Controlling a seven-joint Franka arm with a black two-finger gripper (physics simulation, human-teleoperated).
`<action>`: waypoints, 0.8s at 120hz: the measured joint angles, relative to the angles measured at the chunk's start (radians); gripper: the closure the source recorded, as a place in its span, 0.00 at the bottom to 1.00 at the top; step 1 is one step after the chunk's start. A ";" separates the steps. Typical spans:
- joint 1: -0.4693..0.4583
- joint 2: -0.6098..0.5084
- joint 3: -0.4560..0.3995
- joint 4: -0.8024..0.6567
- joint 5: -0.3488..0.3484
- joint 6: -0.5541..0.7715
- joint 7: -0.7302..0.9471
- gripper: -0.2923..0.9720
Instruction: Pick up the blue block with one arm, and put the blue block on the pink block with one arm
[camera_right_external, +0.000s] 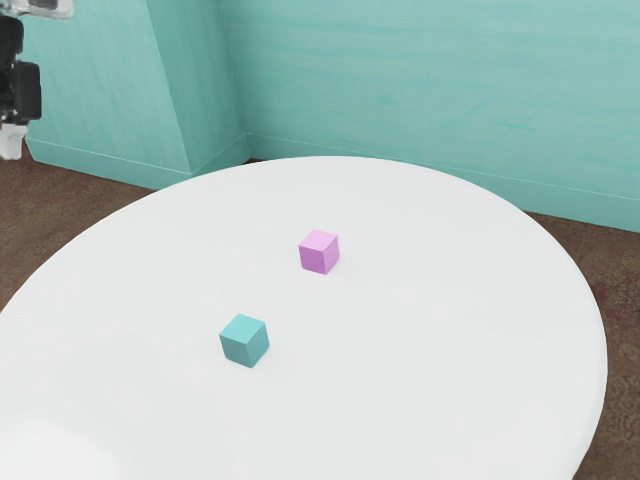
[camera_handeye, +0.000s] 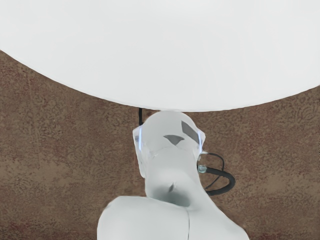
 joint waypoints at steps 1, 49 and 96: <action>-0.001 0.003 0.002 -0.007 -0.003 0.023 0.001 0.24; -0.080 -0.173 0.005 -0.420 -0.025 0.589 -0.149 0.25; 0.117 -0.550 -0.268 -1.141 0.036 1.056 -0.249 0.25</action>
